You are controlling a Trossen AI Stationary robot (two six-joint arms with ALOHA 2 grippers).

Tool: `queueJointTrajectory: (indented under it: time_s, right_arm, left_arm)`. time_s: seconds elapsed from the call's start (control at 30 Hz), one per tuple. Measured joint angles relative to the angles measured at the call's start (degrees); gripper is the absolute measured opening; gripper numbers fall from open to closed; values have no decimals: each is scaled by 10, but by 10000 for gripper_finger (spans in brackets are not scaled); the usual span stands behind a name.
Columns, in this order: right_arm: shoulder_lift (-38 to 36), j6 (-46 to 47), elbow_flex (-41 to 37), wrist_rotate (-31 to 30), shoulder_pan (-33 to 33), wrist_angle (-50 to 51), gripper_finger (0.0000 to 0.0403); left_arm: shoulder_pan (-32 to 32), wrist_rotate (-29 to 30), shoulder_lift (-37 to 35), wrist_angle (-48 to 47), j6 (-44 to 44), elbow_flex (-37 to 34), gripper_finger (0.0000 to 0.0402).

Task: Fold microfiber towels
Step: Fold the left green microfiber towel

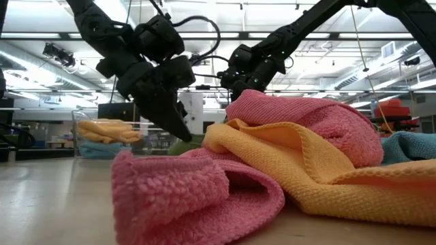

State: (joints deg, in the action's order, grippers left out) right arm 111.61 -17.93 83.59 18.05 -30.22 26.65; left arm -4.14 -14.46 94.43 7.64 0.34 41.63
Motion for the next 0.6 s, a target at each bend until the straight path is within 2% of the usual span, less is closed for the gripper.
queueJointTrajectory:
  time_s: [0.1,0.4,0.6]
  right_arm:
    - [0,3,0,0,0,1,138]
    - [0,2,0,0,0,5,138]
    - [0,-2,0,0,0,5,138]
  left_arm:
    - [-7,0,0,-4,7,0,45]
    - [8,1,0,-11,101,0,60]
    - [22,30,0,-7,129,0,61]
